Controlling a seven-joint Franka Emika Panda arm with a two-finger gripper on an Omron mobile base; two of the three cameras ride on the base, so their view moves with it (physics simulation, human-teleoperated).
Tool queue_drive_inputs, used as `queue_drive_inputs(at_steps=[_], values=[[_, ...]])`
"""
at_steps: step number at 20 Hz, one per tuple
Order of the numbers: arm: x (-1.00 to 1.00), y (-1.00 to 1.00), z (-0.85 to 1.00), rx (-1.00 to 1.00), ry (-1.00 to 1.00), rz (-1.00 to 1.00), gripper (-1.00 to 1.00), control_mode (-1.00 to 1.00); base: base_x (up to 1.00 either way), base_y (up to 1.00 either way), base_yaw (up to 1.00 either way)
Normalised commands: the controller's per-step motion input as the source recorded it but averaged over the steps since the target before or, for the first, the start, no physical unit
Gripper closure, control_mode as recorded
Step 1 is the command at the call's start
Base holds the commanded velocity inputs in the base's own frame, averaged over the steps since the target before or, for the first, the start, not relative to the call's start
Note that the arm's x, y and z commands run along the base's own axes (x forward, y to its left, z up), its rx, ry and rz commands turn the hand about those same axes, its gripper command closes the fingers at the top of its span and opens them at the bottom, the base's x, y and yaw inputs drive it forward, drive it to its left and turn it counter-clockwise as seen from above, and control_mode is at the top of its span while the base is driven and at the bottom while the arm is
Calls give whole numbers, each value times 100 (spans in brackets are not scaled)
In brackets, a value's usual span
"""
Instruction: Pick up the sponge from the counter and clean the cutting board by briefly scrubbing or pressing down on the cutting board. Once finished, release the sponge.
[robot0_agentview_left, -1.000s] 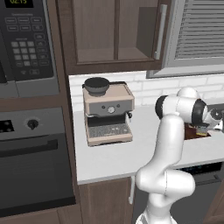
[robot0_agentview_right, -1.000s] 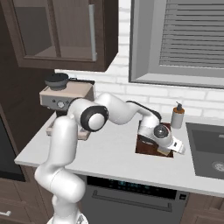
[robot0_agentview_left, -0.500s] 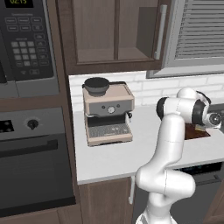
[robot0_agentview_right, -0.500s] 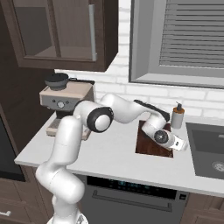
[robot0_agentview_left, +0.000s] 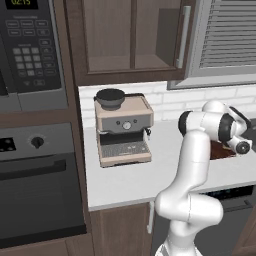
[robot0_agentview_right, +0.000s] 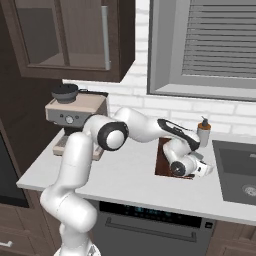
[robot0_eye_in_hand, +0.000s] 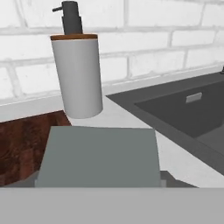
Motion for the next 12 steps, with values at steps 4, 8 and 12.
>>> queue_drive_inputs(at_steps=[4,8,12], values=[[64,25,-26,0,0,0,100,-100,0,0,0],[75,23,-24,0,0,0,100,-100,0,0,0],[61,44,-53,0,0,0,100,-100,0,0,0]])
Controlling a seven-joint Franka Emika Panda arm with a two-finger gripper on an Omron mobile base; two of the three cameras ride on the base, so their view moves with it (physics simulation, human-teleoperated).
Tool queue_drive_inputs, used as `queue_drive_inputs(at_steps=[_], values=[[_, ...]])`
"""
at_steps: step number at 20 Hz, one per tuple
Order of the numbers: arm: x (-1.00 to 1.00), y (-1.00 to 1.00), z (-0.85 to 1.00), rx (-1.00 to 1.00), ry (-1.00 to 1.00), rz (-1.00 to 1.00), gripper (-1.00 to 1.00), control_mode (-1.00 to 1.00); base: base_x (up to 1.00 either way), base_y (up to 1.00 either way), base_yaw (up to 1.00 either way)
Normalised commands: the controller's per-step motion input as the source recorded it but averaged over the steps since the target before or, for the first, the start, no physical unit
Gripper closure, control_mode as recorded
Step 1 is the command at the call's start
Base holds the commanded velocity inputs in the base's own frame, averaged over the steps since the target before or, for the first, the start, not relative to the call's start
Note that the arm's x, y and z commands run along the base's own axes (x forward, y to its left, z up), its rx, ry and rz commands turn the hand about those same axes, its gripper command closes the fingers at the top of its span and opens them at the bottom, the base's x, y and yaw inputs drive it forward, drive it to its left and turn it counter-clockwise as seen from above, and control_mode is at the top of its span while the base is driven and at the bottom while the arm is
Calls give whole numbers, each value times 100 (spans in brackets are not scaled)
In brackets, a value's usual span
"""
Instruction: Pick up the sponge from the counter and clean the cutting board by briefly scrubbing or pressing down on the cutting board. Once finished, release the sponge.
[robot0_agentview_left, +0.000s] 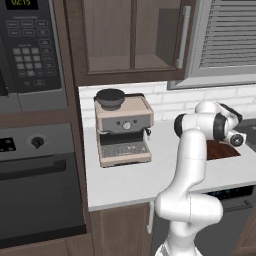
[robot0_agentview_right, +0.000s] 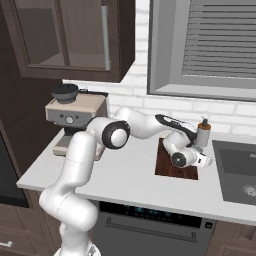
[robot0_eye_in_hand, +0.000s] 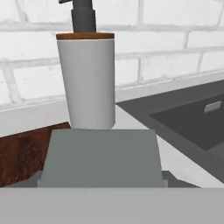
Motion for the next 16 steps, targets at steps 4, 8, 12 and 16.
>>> queue_drive_inputs(at_steps=[4,8,12,16], values=[[56,53,-62,0,0,0,100,-100,0,0,0],[66,59,-50,0,-1,0,100,-100,0,0,0],[65,67,-35,1,0,0,100,-100,0,0,0],[67,64,-38,1,0,0,100,-100,0,0,0]])
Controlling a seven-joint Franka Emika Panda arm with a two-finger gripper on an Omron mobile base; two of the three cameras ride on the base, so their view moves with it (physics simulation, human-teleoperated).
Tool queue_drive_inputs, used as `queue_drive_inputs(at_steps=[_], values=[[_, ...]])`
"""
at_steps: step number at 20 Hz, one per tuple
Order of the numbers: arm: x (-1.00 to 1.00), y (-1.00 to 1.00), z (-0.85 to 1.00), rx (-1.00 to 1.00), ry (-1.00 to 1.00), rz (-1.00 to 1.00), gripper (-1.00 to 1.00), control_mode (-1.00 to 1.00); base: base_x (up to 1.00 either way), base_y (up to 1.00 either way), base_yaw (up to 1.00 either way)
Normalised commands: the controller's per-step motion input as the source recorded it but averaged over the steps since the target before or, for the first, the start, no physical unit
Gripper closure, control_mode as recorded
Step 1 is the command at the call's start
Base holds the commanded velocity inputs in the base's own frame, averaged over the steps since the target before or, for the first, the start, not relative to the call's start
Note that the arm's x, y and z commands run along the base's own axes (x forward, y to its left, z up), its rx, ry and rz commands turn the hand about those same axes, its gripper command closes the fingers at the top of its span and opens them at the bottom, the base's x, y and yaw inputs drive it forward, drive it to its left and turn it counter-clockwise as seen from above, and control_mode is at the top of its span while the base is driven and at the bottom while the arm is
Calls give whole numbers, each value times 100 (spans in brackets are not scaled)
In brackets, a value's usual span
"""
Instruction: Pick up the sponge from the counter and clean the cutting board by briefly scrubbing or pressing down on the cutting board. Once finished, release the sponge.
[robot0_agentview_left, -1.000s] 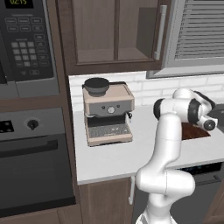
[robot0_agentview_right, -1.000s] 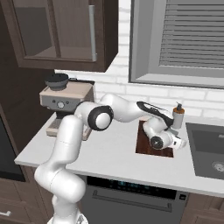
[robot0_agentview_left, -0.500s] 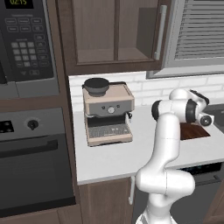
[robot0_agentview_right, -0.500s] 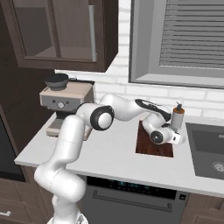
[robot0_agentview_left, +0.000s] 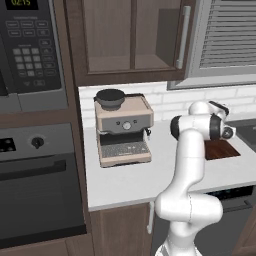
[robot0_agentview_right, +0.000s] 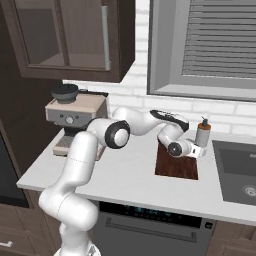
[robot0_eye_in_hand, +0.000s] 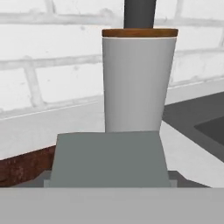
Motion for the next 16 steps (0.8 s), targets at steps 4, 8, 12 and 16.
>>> queue_drive_inputs(at_steps=[4,8,12,16], values=[[69,54,-50,1,-1,0,100,-100,0,0,0],[65,33,-69,5,-4,1,100,-100,0,0,0],[78,49,-60,2,-6,0,100,-100,0,0,0],[40,64,-60,4,-2,0,100,-100,0,0,0]])
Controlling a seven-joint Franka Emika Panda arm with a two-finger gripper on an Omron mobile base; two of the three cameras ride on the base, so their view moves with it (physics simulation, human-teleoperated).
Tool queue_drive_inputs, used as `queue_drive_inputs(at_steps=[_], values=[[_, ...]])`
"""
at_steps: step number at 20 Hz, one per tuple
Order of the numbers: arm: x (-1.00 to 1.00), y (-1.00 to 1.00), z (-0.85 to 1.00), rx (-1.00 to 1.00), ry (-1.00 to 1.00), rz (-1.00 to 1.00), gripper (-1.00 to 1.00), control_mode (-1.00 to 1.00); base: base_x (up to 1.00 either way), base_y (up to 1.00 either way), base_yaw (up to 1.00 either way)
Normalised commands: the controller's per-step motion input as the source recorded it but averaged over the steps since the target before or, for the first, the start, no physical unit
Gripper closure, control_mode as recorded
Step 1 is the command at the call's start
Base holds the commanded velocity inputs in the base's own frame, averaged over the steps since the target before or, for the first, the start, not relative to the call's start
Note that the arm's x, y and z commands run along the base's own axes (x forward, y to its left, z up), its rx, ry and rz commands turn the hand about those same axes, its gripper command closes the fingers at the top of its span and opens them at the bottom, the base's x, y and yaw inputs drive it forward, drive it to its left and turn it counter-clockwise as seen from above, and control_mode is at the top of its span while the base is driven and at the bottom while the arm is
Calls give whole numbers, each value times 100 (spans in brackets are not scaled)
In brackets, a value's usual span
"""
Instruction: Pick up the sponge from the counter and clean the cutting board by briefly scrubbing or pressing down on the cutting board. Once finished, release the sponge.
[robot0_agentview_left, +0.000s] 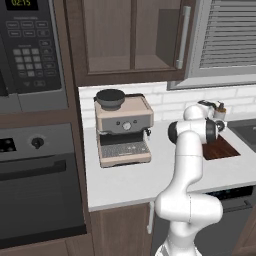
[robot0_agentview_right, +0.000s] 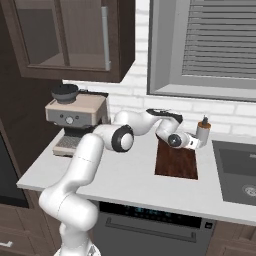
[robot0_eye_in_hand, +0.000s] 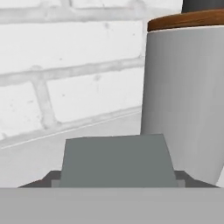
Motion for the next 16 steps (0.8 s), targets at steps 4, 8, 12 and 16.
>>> queue_drive_inputs(at_steps=[4,8,12,16], values=[[-8,46,-75,10,1,2,100,-100,0,0,0],[-55,21,-77,1,14,7,100,-100,0,0,0],[-97,7,-82,0,5,5,100,-100,0,0,0],[-100,17,-98,0,0,2,100,-100,0,0,0]])
